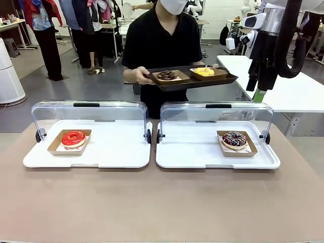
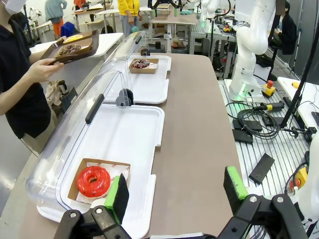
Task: Provide the desired donut to the person.
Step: Place the picked Paper togo box onto the Handle tray extended by the person.
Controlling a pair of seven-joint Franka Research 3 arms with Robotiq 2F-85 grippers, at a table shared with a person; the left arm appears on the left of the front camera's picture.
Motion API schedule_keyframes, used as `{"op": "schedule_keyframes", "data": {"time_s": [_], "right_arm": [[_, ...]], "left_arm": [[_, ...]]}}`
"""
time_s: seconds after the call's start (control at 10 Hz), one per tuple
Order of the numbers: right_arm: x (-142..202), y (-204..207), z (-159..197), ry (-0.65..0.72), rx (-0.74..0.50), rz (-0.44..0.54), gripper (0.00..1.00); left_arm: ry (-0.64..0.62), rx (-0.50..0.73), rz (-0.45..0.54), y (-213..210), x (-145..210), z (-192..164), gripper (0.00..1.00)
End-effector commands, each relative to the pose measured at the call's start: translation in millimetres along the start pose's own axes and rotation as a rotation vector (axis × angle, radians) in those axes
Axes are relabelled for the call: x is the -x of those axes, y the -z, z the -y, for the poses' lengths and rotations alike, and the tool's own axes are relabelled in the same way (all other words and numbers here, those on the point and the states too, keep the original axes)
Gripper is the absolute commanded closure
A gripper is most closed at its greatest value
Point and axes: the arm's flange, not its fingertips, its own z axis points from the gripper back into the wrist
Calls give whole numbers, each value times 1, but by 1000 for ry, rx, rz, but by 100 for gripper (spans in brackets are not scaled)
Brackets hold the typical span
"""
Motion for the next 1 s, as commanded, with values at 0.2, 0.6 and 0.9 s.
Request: {"op": "schedule_keyframes", "data": {"time_s": [0.2, 0.6, 0.9], "right_arm": [[30, -2, 4, -130, -218, 365, 0], [112, -11, 10, -254, -122, 1012, 0], [198, 5, 3, -94, 96, 1148, 0]], "left_arm": [[15, -9, 8, 0, 0, 1, 0], [15, -9, 8, 0, 0, 1, 0], [15, -9, 8, 0, 0, 1, 0]]}}
